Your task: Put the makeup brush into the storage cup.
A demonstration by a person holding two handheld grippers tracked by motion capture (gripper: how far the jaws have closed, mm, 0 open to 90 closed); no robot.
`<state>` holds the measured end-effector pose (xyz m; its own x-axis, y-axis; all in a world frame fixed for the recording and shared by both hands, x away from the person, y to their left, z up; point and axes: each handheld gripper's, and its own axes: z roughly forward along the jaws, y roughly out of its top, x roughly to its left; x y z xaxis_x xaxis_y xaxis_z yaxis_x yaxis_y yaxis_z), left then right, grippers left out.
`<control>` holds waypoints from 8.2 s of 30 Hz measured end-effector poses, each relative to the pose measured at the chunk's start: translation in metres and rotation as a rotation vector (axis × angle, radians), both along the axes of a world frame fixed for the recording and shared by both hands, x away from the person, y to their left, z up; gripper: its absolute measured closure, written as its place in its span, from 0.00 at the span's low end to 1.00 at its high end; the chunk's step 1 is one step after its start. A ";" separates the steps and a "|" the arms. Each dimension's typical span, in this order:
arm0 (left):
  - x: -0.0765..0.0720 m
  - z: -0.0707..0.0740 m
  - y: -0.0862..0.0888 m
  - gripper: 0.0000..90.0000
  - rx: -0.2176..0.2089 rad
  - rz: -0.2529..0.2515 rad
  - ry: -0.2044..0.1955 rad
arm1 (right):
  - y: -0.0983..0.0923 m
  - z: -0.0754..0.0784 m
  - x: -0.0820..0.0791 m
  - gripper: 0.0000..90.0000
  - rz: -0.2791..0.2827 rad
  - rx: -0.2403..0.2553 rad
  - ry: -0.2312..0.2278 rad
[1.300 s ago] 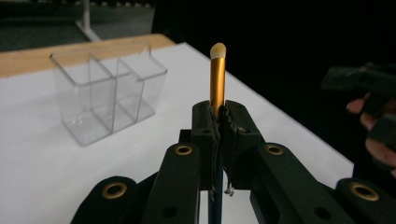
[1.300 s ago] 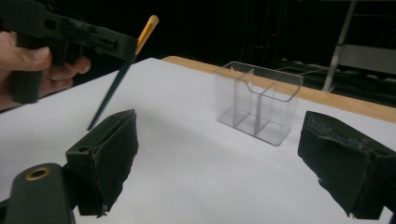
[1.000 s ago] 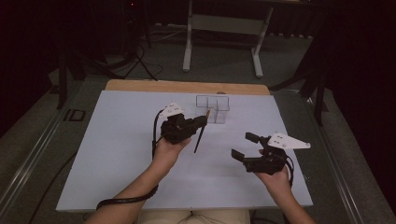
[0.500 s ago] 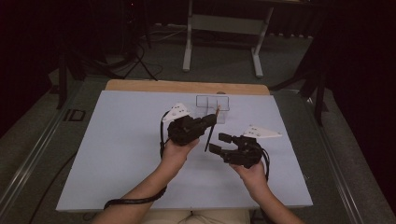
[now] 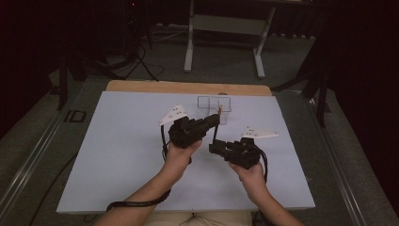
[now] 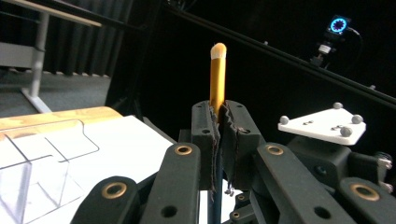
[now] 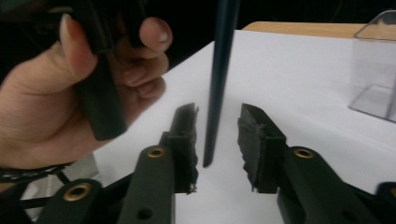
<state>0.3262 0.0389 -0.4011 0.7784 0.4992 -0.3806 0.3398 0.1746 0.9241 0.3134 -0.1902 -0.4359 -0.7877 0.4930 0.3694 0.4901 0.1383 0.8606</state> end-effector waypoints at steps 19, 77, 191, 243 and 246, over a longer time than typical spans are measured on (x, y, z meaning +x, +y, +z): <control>0.000 0.020 0.005 0.66 0.113 -0.095 0.016 | -0.012 0.002 0.001 0.95 0.030 -0.091 -0.064; 0.013 0.042 0.013 0.95 0.303 -0.106 0.011 | -0.033 0.017 -0.006 0.49 -0.019 -0.110 -0.217; 0.099 0.034 0.029 0.19 0.351 0.103 -0.006 | -0.067 0.003 -0.022 0.16 -0.115 -0.084 -0.271; 0.000 -0.003 0.071 0.02 0.319 -0.011 -0.101 | -0.065 0.002 -0.022 0.16 -0.116 -0.098 -0.268; -0.005 -0.006 0.071 0.02 0.325 -0.018 -0.105 | -0.065 0.002 -0.022 0.16 -0.118 -0.099 -0.266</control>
<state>0.3209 0.1103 -0.4073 0.8147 0.5671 -0.1213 0.2402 -0.1397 0.9606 0.2918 -0.2551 -0.4336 -0.7856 0.6100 0.1036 0.2672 0.1834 0.9460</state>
